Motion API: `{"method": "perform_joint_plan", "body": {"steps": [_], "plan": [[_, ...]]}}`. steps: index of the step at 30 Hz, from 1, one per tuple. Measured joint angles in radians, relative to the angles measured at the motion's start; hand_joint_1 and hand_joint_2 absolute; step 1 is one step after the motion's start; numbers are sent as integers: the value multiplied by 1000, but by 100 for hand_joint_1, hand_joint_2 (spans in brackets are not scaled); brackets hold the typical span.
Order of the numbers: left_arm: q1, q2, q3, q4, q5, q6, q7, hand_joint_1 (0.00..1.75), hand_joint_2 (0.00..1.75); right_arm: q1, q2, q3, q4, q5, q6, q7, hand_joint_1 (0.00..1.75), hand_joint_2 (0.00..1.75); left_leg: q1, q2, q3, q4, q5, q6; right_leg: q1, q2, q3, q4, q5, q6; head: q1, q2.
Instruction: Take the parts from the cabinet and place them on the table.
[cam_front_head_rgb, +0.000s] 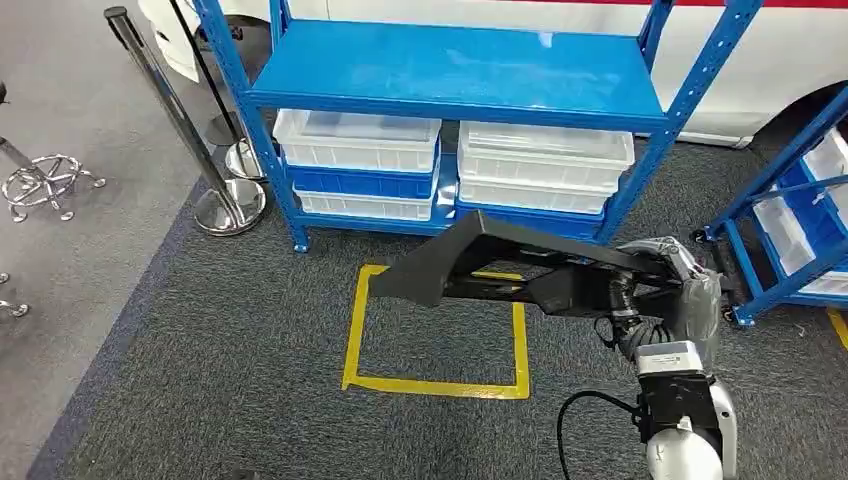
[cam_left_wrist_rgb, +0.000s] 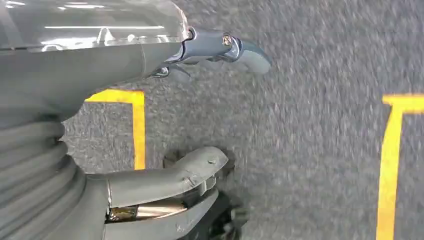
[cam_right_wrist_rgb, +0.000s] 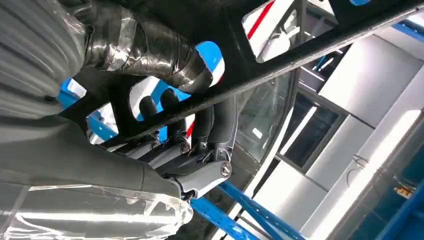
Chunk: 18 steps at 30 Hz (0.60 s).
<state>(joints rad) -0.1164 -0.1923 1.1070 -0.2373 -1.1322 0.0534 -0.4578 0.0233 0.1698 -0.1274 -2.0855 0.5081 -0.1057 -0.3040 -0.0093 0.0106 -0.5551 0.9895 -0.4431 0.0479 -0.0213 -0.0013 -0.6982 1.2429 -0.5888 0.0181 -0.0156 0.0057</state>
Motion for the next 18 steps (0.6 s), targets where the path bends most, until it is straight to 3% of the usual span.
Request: {"method": "perform_joint_plan", "body": {"steps": [1,2,3,5,6,7,8,11,12,13,15,16,17,18], "plan": [[1,0,0,0,0,0,0,0,175,1,0,0,0,0,0,0,175,175,-2,0,-9,1,5,2,0,0,-15,58,-26,1,-1,0],[2,0,0,0,0,0,0,0,175,2,0,0,0,0,0,0,175,175,-3,0,-19,4,10,1,0,0,-13,79,-25,2,-1,0],[2,0,0,0,0,0,0,0,175,2,0,0,0,0,0,0,175,175,-3,0,-29,9,13,1,0,0,9,56,-6,2,0,0],[3,0,0,0,0,0,1,0,175,2,0,0,0,0,1,0,175,175,-3,0,-45,23,17,-3,-1,-1,107,-86,58,-2,0,0],[3,-1,0,0,0,-1,1,0,175,1,0,0,0,0,1,0,175,175,-3,0,-53,35,17,-5,0,-3,159,-173,65,-7,0,0],[3,-2,0,0,0,-1,1,0,175,2,0,0,0,0,2,0,175,175,-7,-1,-63,41,18,-11,7,-2,164,-181,57,-11,-1,0],[3,-1,0,0,0,-1,1,0,175,4,0,0,0,0,2,0,175,175,-7,-1,-62,43,20,-16,9,-2,157,-178,69,-14,0,0],[3,-1,0,0,0,-1,1,0,175,4,0,0,0,0,2,0,175,175,-8,-1,-67,44,34,-33,7,0,148,-190,77,-30,-1,0],[3,0,0,0,0,-1,1,0,175,2,0,0,0,0,3,0,175,175,-2,-3,-74,56,18,-40,2,-4,146,-193,86,-39,0,0],[4,0,0,0,0,-1,1,0,175,1,1,0,0,0,3,0,175,175,-1,-5,-88,88,-23,-49,2,-4,139,-194,93,-44,-2,0],[4,0,0,0,0,-1,1,0,175,1,2,0,0,0,3,0,175,175,8,-5,-135,225,-119,-61,4,-5,121,-193,105,-50,-2,0],[4,0,0,0,0,-1,1,0,175,1,2,0,0,0,3,0,175,175,13,-5,-154,290,-152,-66,5,-5,112,-192,112,-50,-2,0],[4,0,0,0,0,-1,1,0,175,1,2,0,0,0,3,0,175,175,16,-4,-158,325,-160,-69,6,-6,102,-191,118,-50,-2,0],[5,0,0,0,0,-1,1,0,175,1,2,0,0,0,3,0,175,175,18,-5,-138,311,-145,-70,7,-5,93,-190,124,-48,-2,0]]}}
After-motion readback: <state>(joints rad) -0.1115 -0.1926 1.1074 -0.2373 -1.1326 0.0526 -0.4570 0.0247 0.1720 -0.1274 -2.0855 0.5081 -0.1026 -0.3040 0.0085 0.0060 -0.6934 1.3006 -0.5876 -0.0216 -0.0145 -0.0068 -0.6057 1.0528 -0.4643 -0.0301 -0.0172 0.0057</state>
